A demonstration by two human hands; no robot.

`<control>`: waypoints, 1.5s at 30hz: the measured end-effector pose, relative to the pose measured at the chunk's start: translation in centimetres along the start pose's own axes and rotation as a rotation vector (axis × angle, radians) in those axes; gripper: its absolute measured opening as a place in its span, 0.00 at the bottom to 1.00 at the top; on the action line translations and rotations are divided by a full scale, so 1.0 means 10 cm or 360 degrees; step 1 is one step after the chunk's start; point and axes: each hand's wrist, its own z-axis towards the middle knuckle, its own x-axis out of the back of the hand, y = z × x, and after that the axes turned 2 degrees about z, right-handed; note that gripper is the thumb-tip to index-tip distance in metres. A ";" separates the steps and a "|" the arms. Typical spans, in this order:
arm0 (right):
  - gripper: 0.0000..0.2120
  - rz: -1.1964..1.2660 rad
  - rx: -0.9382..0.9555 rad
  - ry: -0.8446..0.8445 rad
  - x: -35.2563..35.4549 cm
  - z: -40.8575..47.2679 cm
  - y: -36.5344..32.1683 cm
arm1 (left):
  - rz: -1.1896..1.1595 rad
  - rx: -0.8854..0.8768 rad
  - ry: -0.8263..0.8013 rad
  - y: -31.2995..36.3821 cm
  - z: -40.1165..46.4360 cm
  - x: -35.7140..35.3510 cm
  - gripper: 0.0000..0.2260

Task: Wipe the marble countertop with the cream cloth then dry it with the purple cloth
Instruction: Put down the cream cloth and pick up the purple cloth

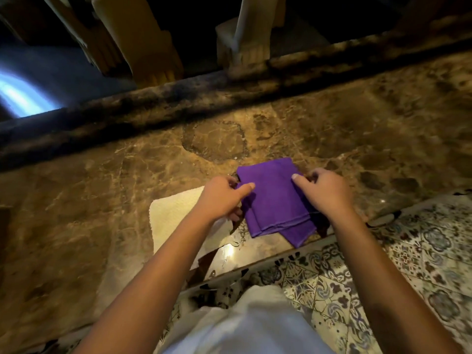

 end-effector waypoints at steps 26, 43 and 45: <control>0.18 0.2037 0.0508 -0.1121 -0.12 -1.13 -1.35 | -0.1253 -0.0250 0.0167 -0.64 -1.06 0.80 0.17; 0.11 0.1466 0.0569 -0.1534 -1.67 -3.43 -2.81 | -0.1213 -0.0055 0.0524 -2.71 -3.03 2.47 0.11; 0.07 0.1415 0.0572 -0.1502 -1.78 -3.58 -2.93 | -0.1213 -0.0051 0.0569 -2.87 -3.13 2.60 0.09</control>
